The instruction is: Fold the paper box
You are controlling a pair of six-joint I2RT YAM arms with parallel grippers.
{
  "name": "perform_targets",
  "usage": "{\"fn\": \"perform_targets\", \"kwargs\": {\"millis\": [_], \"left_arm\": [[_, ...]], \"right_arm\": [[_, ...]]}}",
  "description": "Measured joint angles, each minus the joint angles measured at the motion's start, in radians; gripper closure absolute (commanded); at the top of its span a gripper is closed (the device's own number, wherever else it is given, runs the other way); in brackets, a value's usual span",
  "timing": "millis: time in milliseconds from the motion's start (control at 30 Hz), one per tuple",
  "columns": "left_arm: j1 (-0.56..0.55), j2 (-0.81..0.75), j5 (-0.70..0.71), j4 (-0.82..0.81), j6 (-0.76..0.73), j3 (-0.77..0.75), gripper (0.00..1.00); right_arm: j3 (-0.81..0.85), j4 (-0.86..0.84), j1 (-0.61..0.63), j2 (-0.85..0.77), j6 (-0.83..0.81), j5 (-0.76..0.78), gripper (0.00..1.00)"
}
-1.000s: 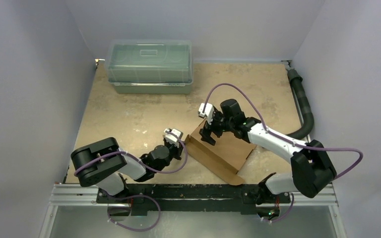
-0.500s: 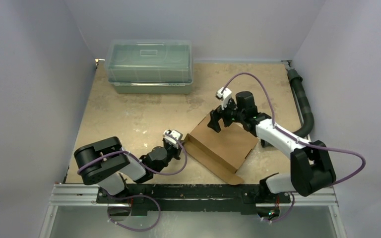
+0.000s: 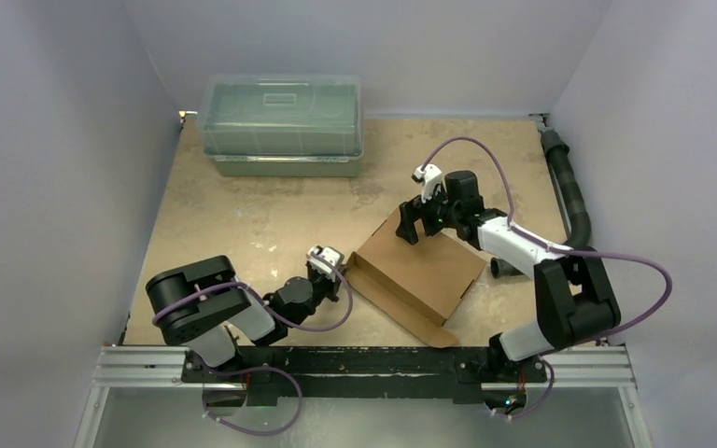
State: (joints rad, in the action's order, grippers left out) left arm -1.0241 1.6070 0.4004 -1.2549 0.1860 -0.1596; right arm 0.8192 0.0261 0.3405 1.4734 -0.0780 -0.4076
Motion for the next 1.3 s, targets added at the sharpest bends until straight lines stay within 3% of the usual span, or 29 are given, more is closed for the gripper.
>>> {"fn": "perform_targets", "kwargs": {"millis": [567,800,967,1033,1100,1300], "left_arm": [[0.0,0.175,-0.011,-0.249,-0.014,0.096,1.0],[0.0,0.189,-0.042,-0.243,-0.06,0.1,1.0],[0.0,0.095,-0.068,-0.192,-0.107,0.065,0.99],[0.0,0.062,-0.073,-0.177,-0.119,0.053,0.75],[0.0,0.036,-0.064,-0.164,-0.115,0.05,0.58],[0.032,-0.052,-0.029,-0.153,0.026,0.107,0.35]], "right_arm": [[0.005,0.006,0.008,0.046,-0.011,0.077,0.08],[0.01,0.003,0.008,0.048,-0.011,0.087,0.08],[0.017,0.0,0.006,0.058,-0.011,0.098,0.08],[0.018,-0.002,0.006,0.058,-0.011,0.103,0.07],[0.018,-0.001,0.006,0.058,-0.011,0.103,0.07],[0.018,-0.002,0.006,0.058,-0.012,0.103,0.06]]}}
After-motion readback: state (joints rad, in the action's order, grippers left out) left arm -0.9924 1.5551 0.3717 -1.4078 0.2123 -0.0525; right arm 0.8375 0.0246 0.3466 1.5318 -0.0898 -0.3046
